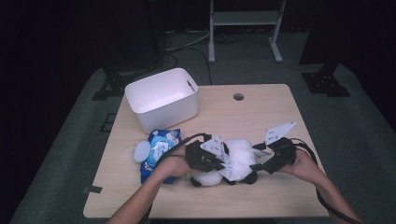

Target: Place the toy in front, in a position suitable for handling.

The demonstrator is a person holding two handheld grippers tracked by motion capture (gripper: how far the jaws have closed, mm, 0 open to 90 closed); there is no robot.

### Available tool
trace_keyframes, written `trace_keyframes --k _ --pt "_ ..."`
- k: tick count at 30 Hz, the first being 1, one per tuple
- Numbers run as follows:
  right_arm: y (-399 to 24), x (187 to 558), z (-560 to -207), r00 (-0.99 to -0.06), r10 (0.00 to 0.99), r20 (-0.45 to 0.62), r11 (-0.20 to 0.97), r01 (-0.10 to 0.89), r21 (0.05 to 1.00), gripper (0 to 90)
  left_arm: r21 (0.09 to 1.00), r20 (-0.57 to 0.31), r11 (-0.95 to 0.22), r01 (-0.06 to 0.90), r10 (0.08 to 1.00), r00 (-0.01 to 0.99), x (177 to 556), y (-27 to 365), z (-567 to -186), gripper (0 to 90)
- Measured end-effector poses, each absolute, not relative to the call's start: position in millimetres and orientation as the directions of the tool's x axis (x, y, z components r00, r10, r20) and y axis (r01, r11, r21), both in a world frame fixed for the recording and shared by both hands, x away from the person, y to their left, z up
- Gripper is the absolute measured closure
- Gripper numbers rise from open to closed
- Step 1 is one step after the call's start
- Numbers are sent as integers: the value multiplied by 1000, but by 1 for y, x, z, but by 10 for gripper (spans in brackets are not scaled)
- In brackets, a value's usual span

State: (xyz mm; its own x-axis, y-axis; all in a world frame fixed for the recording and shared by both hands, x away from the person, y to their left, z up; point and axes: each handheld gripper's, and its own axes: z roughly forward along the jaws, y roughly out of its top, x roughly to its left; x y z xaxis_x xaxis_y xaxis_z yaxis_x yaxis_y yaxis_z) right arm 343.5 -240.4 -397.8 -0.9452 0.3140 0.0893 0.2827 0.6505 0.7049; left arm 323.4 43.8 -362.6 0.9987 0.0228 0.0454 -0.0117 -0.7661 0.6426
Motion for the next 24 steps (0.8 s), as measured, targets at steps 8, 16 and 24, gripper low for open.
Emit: trace_keyframes --k 8,16,24 --pt "-239 343 -397 -949 305 84 653 272 707 211 654 51 -756 16 65 997 326 61 -358 826" --pt "-237 344 -393 -952 298 64 654 253 713 210 655 58 -755 31 92 994 328 73 -355 826" --pt "-228 341 -384 -967 256 4 637 172 751 195 654 48 -756 32 83 995 330 68 -361 827"
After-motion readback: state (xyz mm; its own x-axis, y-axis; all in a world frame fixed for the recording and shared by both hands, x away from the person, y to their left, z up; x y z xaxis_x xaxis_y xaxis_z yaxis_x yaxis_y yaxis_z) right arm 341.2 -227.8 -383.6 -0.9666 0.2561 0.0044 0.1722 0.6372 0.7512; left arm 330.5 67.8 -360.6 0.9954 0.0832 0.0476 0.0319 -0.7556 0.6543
